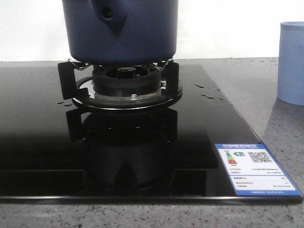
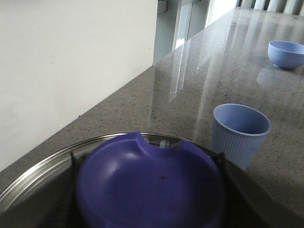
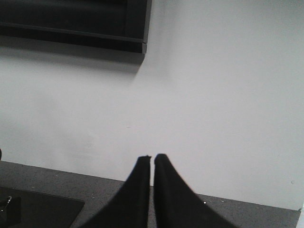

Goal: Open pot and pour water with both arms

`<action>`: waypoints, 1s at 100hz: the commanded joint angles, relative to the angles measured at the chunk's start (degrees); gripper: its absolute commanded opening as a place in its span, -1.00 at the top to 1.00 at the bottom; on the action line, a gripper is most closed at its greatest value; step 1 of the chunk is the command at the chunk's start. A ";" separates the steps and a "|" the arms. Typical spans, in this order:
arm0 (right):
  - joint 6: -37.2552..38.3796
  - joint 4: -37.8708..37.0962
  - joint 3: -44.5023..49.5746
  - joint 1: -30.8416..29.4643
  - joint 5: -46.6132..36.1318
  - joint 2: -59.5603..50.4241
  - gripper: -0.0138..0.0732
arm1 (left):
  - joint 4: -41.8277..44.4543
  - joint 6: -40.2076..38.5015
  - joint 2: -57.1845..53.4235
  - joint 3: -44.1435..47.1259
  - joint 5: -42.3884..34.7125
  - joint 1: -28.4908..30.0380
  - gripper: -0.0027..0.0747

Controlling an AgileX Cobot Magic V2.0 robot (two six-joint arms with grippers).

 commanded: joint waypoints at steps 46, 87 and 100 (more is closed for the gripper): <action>0.20 0.69 -1.41 0.03 -1.87 -0.07 0.85 | -4.71 1.22 0.43 -1.71 2.71 -0.55 0.12; 0.20 0.69 -1.30 0.03 -1.32 -0.07 0.85 | -12.35 1.57 -1.85 -2.15 7.59 0.46 -0.55; 0.20 0.69 -1.30 0.03 -0.16 -0.49 0.85 | -10.97 -5.14 -8.61 -1.09 2.55 2.81 -0.21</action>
